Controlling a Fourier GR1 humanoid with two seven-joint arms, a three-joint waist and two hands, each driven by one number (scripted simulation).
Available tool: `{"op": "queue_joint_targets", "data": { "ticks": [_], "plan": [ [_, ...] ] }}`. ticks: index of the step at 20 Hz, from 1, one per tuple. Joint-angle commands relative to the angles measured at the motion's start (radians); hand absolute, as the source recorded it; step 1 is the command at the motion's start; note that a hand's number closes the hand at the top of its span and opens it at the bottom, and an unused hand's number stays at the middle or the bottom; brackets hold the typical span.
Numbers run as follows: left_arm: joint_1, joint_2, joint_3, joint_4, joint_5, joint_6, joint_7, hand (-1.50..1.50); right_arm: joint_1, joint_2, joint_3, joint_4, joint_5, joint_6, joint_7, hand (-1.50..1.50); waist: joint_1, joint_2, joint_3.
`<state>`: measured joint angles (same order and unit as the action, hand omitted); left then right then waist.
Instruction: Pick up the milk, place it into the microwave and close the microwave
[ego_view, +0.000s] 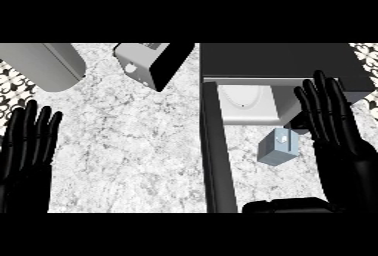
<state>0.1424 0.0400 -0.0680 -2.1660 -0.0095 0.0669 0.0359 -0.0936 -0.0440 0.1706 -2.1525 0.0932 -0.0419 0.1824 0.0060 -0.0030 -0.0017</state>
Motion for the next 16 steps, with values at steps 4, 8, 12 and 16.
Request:
{"op": "queue_joint_targets", "data": {
  "ticks": [4,8,12,16],
  "plan": [
    [0.186,0.009,-0.012,-0.235,0.051,-0.027,0.103,-1.5,0.099,0.038,0.122,-0.072,0.121,-0.04,0.029,-1.5,0.001,0.0,0.002],
    [0.294,0.034,0.074,-0.197,0.158,-0.119,-0.04,-1.5,0.135,0.016,0.047,-0.071,0.112,-0.048,0.019,-1.5,0.001,0.001,0.001],
    [0.297,0.052,0.16,-0.188,0.222,-0.154,-0.046,-1.5,0.206,0.039,0.135,-0.102,0.19,-0.074,0.051,-1.5,-0.003,0.001,0.001],
    [0.352,0.0,0.09,-0.216,0.168,-0.169,-0.063,-1.5,0.258,0.017,0.084,0.01,0.14,-0.063,-0.092,-1.5,-0.002,0.002,0.002]
  ]
}}
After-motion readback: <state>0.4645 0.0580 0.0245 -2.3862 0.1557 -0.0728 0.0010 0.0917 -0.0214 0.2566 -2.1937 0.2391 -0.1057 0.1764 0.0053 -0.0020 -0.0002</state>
